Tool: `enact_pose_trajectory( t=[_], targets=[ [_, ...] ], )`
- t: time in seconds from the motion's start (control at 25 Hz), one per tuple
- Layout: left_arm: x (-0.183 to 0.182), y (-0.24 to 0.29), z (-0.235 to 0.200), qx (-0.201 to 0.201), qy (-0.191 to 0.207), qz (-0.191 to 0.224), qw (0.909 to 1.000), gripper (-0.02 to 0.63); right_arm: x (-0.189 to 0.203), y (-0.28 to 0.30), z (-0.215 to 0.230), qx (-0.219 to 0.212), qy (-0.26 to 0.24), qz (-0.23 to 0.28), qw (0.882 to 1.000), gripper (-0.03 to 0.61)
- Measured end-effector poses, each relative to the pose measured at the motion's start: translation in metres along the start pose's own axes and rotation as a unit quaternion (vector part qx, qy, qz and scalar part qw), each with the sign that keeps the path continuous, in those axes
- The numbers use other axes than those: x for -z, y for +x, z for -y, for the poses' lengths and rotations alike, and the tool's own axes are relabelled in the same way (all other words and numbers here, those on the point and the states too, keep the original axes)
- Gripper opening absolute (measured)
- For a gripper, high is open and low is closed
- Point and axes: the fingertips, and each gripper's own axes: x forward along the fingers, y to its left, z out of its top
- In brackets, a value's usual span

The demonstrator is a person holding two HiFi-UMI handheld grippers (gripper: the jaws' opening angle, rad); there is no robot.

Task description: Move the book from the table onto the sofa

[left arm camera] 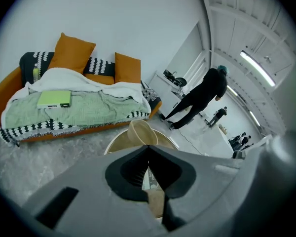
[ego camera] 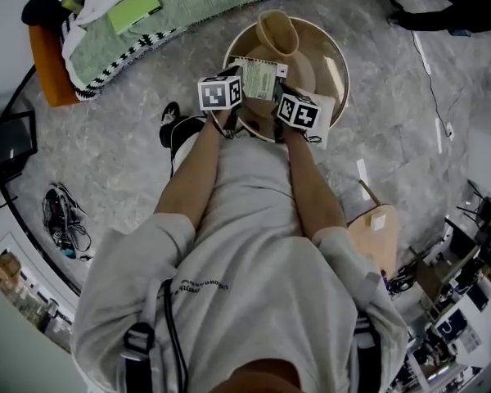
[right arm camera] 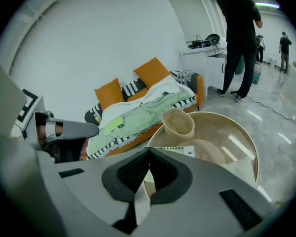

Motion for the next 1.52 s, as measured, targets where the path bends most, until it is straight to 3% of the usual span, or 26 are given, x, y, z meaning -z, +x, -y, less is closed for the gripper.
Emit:
enact_pose_trajectory(
  t=[0.2, 0.32, 0.52, 0.72, 0.88, 1.24, 1.52],
  targets=[
    [-0.001, 0.001, 0.001, -0.023, -0.015, -0.001, 0.9996, 0.009, -0.007, 0.003, -0.004, -0.042, 0.012, 0.001, 0.999, 0.006],
    [0.002, 0.005, -0.002, -0.035, -0.067, 0.016, 0.9970, 0.009, 0.001, 0.002, 0.003, -0.049, 0.018, -0.010, 0.999, 0.006],
    [0.028, 0.012, -0.008, -0.061, -0.097, 0.014, 0.9933, 0.009, 0.013, -0.012, 0.048, -0.018, 0.106, 0.024, 0.994, 0.006],
    [0.068, 0.027, -0.026, -0.074, -0.100, -0.017, 0.9921, 0.009, 0.030, -0.006, 0.070, -0.002, 0.093, 0.018, 0.995, 0.006],
    [0.103, 0.046, -0.050, -0.077, -0.127, -0.041, 0.9880, 0.009, 0.060, 0.023, 0.079, 0.005, 0.099, -0.008, 0.995, 0.006],
    [0.142, 0.087, -0.092, -0.070, -0.080, -0.099, 0.9894, 0.009, 0.100, 0.080, 0.090, 0.011, 0.072, -0.034, 0.997, 0.006],
    [0.151, 0.119, -0.109, -0.065, -0.037, -0.125, 0.9893, 0.011, 0.102, 0.098, 0.109, 0.022, 0.069, -0.045, 0.996, 0.006]
  ],
)
